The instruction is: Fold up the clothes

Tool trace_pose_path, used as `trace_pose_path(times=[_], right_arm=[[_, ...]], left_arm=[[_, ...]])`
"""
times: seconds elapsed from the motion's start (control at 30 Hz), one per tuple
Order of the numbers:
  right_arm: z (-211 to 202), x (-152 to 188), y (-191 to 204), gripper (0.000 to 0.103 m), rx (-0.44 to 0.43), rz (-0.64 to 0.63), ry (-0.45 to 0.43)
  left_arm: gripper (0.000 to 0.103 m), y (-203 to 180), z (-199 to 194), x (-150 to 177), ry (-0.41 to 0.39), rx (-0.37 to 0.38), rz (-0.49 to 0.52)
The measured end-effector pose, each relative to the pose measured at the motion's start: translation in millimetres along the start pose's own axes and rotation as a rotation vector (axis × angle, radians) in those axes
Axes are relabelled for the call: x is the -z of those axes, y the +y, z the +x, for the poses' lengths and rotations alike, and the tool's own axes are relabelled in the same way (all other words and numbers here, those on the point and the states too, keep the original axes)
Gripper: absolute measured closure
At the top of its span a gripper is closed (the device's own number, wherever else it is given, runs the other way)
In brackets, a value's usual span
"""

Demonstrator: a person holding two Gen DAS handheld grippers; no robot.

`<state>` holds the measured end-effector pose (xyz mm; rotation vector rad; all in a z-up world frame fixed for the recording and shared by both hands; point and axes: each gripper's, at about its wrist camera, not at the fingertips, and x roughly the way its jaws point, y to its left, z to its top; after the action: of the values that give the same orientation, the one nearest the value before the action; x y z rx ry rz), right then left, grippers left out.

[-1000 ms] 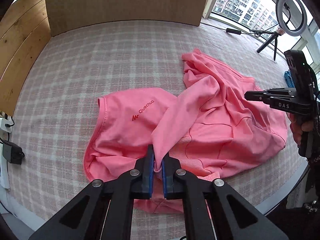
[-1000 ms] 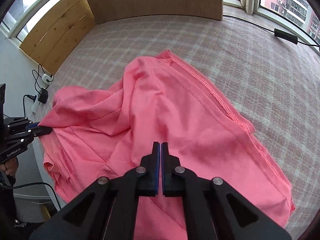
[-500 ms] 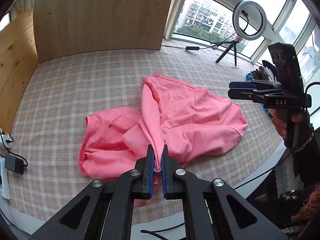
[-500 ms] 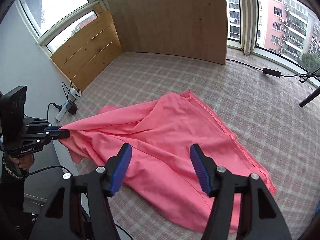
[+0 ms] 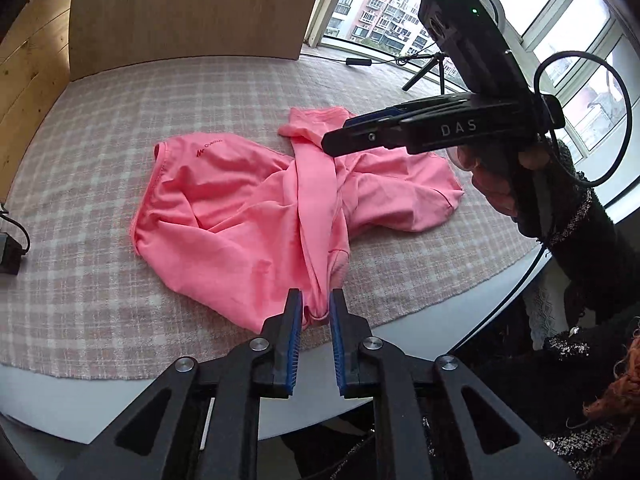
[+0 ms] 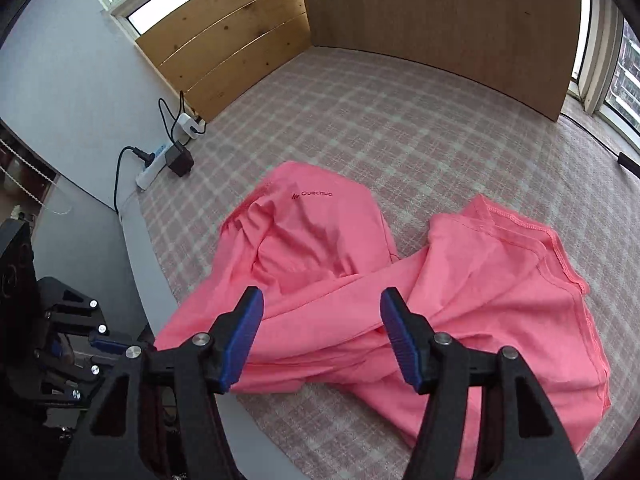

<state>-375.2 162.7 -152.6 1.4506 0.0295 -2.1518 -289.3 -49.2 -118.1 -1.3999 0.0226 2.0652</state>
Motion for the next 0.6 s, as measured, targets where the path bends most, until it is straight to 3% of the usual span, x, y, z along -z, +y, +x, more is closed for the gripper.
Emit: trace_pose_path(times=[0.07,0.17,0.3,0.43,0.47,0.5,0.53,0.6], right_arm=[[-0.3,6.2,27.1,0.043,0.055,-0.098,0.016],[15.2,7.5,60.2,0.036,0.035,-0.186,0.04],[74.1,22.3,105.4,0.035,0.019,-0.28,0.157],[131.8,47.4,141.4,0.035,0.115,-0.429,0.279],[138.5,52.6,144.7,0.038,0.153,-0.469,0.288],[140.4,55.1,143.7,0.047,0.188,-0.491,0.287],[140.9,55.6,140.7,0.092,0.214,-0.497,0.287],[123.2,37.5,117.0,0.097,0.155,-0.378,0.259]], left_arm=[[0.069,20.6,-14.1,9.2,-0.028,-0.044,-0.052],[0.069,52.0,-34.9,23.5,-0.07,-0.111,-0.131],[0.069,93.8,-62.5,42.6,-0.126,-0.202,-0.237],[0.069,121.4,-78.2,54.1,-0.162,-0.266,-0.307],[0.069,124.0,-78.5,54.7,-0.166,-0.275,-0.314],[0.069,126.0,-77.9,53.1,-0.168,-0.277,-0.314],[0.069,127.8,-77.0,51.1,-0.169,-0.279,-0.312],[0.069,126.7,-74.8,43.8,-0.17,-0.273,-0.287]])
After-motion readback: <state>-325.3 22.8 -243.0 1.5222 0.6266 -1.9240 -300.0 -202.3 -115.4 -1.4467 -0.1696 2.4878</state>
